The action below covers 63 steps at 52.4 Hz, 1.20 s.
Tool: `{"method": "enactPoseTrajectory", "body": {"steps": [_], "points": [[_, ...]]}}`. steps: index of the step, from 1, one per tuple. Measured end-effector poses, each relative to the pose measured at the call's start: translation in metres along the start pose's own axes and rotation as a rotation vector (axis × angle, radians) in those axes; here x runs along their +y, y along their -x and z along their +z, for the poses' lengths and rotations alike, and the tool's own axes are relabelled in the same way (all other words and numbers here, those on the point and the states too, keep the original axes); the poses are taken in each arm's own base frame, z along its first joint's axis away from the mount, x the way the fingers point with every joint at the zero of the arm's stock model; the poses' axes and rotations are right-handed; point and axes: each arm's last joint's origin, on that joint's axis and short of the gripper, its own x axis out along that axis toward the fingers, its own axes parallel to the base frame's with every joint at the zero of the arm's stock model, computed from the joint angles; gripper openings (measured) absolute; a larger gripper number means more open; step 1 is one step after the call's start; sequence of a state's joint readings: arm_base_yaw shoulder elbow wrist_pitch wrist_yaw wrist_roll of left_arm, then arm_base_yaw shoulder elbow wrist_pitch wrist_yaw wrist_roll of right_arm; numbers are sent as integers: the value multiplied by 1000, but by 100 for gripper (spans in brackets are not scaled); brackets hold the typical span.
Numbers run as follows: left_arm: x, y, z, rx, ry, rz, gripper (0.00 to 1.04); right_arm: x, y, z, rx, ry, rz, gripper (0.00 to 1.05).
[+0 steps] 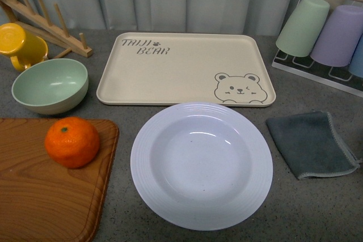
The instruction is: Place orange and plate with both arms
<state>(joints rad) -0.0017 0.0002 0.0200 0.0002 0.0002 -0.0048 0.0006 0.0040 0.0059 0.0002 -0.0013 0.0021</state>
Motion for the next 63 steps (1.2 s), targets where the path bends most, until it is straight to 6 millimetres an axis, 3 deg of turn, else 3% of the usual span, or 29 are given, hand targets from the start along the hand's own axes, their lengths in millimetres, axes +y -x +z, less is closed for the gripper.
{"method": "enactPoseTrajectory", "body": {"steps": [63], "points": [[0, 0, 0, 0, 0, 0, 98, 0, 0, 0, 0, 0, 0, 96]]}}
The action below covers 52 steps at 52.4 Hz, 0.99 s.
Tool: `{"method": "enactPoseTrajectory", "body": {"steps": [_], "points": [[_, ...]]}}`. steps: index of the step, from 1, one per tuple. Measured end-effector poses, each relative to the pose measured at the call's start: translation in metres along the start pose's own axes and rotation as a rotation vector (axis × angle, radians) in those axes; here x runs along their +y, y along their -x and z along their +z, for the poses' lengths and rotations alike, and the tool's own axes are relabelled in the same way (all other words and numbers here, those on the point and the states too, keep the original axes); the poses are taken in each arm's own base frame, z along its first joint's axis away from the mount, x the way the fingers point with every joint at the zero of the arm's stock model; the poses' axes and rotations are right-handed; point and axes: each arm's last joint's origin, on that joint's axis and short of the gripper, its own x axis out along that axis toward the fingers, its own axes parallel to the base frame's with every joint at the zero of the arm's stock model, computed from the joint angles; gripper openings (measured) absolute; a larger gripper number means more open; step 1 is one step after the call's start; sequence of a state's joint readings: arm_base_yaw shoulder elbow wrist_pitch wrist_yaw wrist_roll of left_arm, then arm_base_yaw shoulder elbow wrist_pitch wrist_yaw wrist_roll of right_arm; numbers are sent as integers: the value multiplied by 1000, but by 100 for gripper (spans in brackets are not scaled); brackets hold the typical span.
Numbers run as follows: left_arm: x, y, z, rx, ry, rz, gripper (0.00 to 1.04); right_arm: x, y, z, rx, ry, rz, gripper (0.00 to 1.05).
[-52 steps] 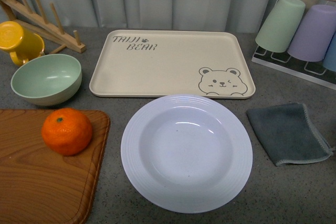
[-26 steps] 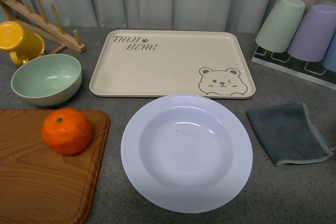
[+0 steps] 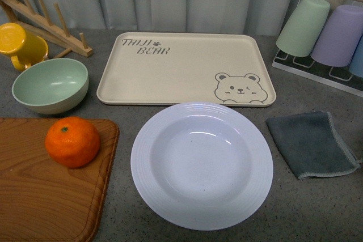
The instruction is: Place orange and plate with both arms
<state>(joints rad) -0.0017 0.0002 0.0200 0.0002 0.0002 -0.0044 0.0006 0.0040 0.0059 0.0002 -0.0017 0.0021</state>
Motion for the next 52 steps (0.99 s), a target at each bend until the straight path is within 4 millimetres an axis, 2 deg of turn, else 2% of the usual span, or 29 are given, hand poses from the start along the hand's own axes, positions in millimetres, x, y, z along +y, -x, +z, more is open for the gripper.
{"method": "enactPoseTrajectory", "body": {"steps": [42, 48, 52], "points": [[0, 0, 0, 0, 0, 2, 98, 0, 0, 0, 0, 0, 0, 96], [-2, -4, -11, 213, 41, 307, 98, 0, 0, 0, 0, 0, -1, 96], [-2, -8, -17, 283, 45, 379, 98, 0, 0, 0, 0, 0, 0, 96]]}}
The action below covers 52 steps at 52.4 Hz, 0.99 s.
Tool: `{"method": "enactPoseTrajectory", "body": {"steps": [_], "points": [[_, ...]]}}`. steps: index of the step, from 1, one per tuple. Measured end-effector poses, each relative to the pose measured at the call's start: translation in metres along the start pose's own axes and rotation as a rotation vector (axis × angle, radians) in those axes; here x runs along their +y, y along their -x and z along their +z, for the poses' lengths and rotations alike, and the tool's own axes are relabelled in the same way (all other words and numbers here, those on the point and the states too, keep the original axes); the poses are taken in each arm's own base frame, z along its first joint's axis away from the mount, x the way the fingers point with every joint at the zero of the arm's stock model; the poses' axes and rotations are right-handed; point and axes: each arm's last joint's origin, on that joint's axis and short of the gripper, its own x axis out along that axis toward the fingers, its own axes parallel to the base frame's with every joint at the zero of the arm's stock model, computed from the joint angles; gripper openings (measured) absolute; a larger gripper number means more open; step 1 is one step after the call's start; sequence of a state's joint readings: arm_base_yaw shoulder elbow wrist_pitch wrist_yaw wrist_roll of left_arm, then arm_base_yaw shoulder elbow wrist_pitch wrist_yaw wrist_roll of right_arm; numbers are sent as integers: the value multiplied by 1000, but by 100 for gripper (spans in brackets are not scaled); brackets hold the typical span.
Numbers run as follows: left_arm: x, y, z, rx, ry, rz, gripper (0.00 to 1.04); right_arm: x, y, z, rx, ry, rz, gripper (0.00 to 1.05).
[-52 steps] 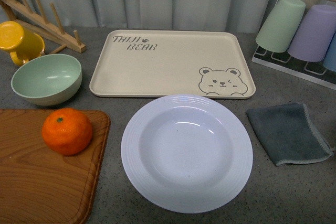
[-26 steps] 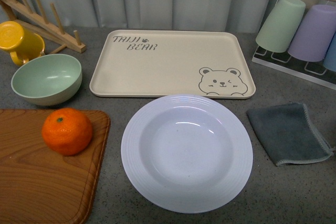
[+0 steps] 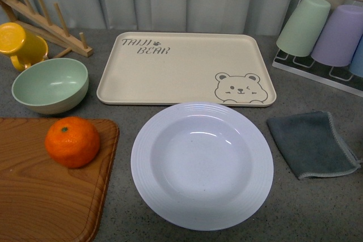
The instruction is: Place orange and plate with both arms
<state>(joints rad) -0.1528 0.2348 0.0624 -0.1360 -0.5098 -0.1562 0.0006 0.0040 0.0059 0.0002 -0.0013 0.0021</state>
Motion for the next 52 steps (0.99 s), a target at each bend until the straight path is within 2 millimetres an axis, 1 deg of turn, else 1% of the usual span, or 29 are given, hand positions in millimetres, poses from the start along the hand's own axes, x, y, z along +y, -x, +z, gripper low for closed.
{"method": "enactPoseTrajectory", "body": {"steps": [8, 12, 15, 22, 25, 32, 40, 48, 52], "points": [[-7, -14, 11, 54, 23, -12, 98, 0, 0, 0, 0, 0, 0, 96], [-16, -28, 18, 81, 16, -54, 98, 0, 0, 0, 0, 0, 0, 96], [-27, -42, 21, 117, 1, -98, 98, 0, 0, 0, 0, 0, 0, 96], [-50, -76, 15, 252, -21, -149, 98, 0, 0, 0, 0, 0, 0, 96], [-61, -89, 15, 295, 7, -197, 98, 0, 0, 0, 0, 0, 0, 96], [-79, -108, 14, 346, 17, -252, 98, 0, 0, 0, 0, 0, 0, 96], [-93, -118, 4, 410, -18, -284, 98, 0, 0, 0, 0, 0, 0, 96], [-100, -126, -4, 507, -38, -333, 98, 0, 0, 0, 0, 0, 0, 96], [-102, -128, -7, 526, -41, -350, 98, 0, 0, 0, 0, 0, 0, 96]]}}
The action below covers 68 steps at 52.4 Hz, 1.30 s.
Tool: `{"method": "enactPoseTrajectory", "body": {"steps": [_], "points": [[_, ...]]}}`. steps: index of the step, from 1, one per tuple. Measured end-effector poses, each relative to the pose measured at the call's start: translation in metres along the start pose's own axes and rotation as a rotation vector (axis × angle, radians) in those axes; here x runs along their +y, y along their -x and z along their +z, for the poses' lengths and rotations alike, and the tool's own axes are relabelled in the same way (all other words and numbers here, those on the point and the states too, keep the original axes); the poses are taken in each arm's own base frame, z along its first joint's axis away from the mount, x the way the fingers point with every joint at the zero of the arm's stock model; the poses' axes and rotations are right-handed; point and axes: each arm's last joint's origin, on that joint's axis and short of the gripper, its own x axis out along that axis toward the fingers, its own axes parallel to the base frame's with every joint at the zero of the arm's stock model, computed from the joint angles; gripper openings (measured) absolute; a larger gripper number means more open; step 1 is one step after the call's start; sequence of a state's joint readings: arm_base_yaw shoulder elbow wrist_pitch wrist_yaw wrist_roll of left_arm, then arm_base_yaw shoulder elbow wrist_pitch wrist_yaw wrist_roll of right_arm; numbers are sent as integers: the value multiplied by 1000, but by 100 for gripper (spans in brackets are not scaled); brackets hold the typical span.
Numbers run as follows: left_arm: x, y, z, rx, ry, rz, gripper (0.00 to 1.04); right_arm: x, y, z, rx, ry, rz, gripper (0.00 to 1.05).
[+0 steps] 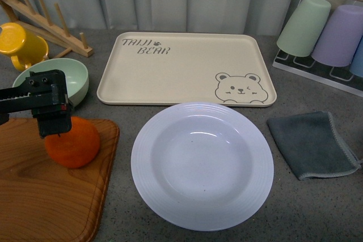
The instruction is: Place orange and plate with both arms
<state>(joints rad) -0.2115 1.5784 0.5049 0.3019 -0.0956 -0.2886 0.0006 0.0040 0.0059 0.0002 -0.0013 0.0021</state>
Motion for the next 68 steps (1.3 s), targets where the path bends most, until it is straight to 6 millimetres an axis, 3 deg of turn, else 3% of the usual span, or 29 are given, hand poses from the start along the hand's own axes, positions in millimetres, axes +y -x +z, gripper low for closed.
{"method": "enactPoseTrajectory", "body": {"steps": [42, 54, 62, 68], "points": [[-2, -51, -2, 232, -12, -51, 98, 0, 0, 0, 0, 0, 0, 96], [0, -58, -5, 264, -11, -40, 98, 0, 0, 0, 0, 0, 0, 96], [0, -58, -5, 265, -11, -40, 72, 0, 0, 0, 0, 0, 0, 96], [-1, -58, -4, 254, -13, -49, 66, 0, 0, 0, 0, 0, 0, 96]]}}
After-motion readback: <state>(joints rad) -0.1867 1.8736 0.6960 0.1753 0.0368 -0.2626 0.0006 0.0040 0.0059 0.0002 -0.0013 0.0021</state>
